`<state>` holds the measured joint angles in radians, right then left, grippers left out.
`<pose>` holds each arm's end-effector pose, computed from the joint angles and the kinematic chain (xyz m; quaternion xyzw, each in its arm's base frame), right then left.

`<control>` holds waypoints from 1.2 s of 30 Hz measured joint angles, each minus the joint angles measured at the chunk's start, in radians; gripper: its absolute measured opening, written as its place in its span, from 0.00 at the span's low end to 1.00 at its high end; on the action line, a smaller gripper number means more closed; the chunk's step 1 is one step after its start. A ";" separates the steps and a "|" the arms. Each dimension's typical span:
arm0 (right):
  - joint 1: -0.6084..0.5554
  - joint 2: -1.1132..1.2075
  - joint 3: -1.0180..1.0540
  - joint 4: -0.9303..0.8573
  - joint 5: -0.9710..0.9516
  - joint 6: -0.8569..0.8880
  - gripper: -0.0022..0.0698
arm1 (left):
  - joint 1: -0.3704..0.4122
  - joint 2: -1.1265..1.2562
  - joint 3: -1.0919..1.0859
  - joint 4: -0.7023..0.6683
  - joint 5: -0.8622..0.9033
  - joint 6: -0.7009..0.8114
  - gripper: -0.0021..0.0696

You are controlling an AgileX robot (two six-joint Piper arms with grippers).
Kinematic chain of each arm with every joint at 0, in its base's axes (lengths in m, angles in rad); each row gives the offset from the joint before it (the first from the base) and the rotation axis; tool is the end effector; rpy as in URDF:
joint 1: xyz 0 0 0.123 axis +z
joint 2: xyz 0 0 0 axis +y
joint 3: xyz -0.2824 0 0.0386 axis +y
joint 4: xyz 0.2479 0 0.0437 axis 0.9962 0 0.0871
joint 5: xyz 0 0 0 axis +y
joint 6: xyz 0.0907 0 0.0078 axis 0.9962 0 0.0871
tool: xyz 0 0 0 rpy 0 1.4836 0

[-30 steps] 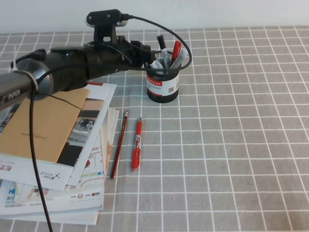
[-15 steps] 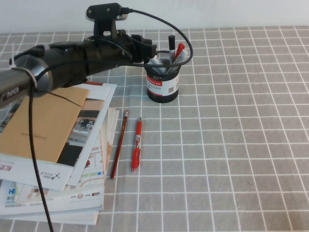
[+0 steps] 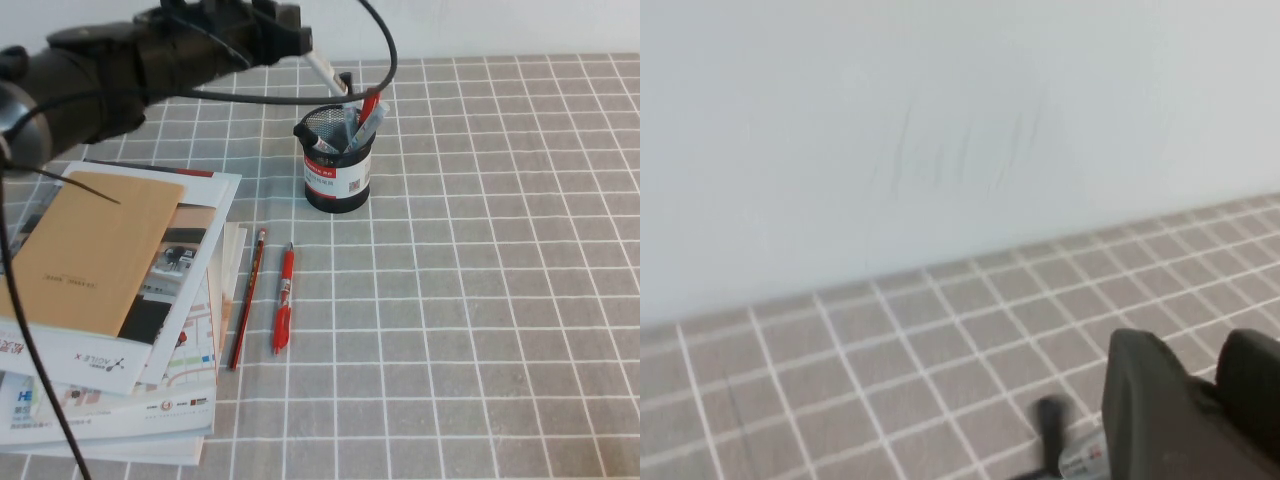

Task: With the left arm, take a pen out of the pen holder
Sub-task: 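Take a marker out of the pen holder and lay it on the table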

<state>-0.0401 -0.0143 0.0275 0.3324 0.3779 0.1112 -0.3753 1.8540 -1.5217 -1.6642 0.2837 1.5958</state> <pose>0.0526 0.0089 0.1725 0.1476 0.7860 0.1609 0.5784 0.4092 -0.1886 0.3249 0.2036 0.7499 -0.2446 0.5800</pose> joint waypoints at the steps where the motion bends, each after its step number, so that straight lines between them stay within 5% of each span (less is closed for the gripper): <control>1: 0.000 0.000 0.000 0.000 0.000 0.000 0.01 | 0.000 -0.011 0.000 0.009 0.005 0.000 0.17; 7: 0.000 0.000 0.000 0.000 0.000 0.000 0.01 | 0.000 -0.097 0.000 0.235 0.048 -0.151 0.17; 19: 0.000 0.000 0.000 0.000 0.000 0.000 0.01 | 0.000 -0.266 -0.005 1.023 0.510 -0.853 0.17; 28: 0.000 0.000 0.000 0.000 0.000 0.000 0.01 | -0.024 -0.262 -0.041 1.223 0.919 -1.060 0.17; 36: 0.000 0.000 0.000 0.000 0.000 0.000 0.01 | -0.207 -0.173 -0.079 1.412 0.955 -1.237 0.17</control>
<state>-0.0401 -0.0143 0.0275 0.3324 0.3779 0.1112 -0.5826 1.6810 -1.6011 -0.2522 1.2386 0.3583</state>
